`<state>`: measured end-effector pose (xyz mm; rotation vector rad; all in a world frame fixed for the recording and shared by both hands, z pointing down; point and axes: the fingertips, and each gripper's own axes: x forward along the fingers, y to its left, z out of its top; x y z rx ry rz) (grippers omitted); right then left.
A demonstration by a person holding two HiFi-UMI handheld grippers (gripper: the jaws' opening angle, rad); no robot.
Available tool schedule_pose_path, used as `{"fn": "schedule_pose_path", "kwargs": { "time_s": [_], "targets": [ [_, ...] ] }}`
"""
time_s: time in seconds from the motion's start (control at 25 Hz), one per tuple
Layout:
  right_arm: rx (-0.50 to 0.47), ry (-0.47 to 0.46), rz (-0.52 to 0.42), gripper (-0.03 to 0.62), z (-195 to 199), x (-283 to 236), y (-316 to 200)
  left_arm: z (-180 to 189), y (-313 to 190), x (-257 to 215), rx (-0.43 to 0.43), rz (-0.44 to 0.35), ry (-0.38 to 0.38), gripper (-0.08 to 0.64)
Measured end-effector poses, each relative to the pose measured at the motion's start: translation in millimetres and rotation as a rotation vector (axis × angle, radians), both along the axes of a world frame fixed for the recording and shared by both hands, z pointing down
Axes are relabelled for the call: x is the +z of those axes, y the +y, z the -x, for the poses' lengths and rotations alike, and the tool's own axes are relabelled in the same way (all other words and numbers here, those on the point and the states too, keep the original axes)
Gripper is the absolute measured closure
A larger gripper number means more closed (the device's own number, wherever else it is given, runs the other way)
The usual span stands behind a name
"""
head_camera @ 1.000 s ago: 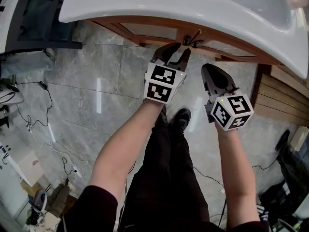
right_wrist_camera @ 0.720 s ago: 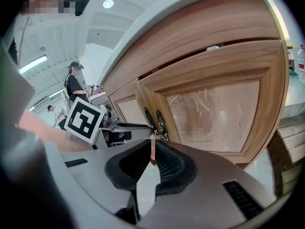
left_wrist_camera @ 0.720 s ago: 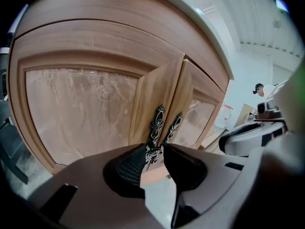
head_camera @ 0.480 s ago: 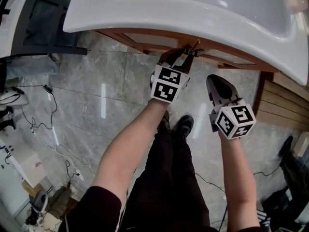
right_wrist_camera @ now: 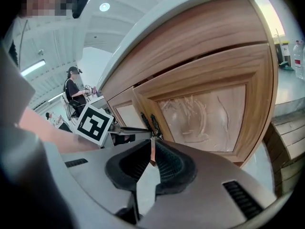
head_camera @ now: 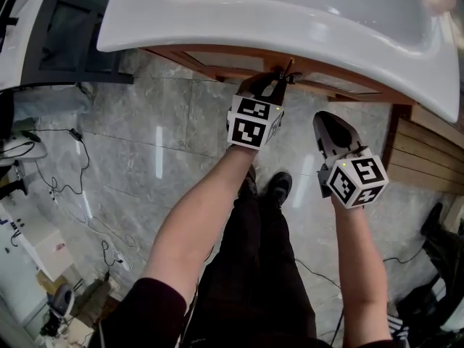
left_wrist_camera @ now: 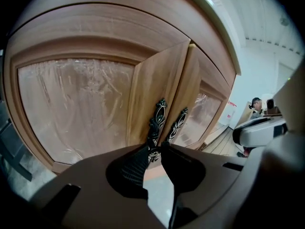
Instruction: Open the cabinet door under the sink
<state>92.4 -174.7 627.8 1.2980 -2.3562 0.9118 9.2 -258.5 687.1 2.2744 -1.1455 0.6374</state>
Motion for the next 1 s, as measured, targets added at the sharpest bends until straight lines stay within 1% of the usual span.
{"fn": "schedule_pose_path", "kwargs": {
  "time_s": [0.16, 0.32, 0.44, 0.52, 0.64, 0.76, 0.92, 1.0],
  "targets": [
    [-0.011, 0.002, -0.006, 0.551, -1, -2, 2, 0, 2, -2, 0.026, -0.014, 0.003, 0.469],
    [-0.040, 0.015, -0.016, 0.551, 0, -4, 4, 2, 11, -2, 0.083, -0.040, -0.019, 0.471],
    [-0.081, 0.026, -0.042, 0.543, 5, -13, 3, 5, 25, -3, 0.106, -0.028, 0.018, 0.471],
    [-0.110, 0.020, -0.054, 0.521, 12, -19, 1, 9, 35, -3, 0.117, -0.016, 0.040, 0.471],
    [-0.164, 0.004, -0.070, 0.467, 28, -29, 0, 17, 50, -5, 0.130, -0.001, 0.052, 0.471],
    [-0.226, -0.007, -0.100, 0.434, 50, -42, 1, 24, 65, -6, 0.143, 0.015, 0.051, 0.471],
    [-0.304, -0.019, -0.161, 0.422, 78, -59, 1, 31, 75, -7, 0.181, 0.016, 0.062, 0.471],
    [-0.338, -0.001, -0.186, 0.420, 93, -61, 0, 32, 76, -7, 0.201, 0.012, 0.065, 0.469]
  ]
}}
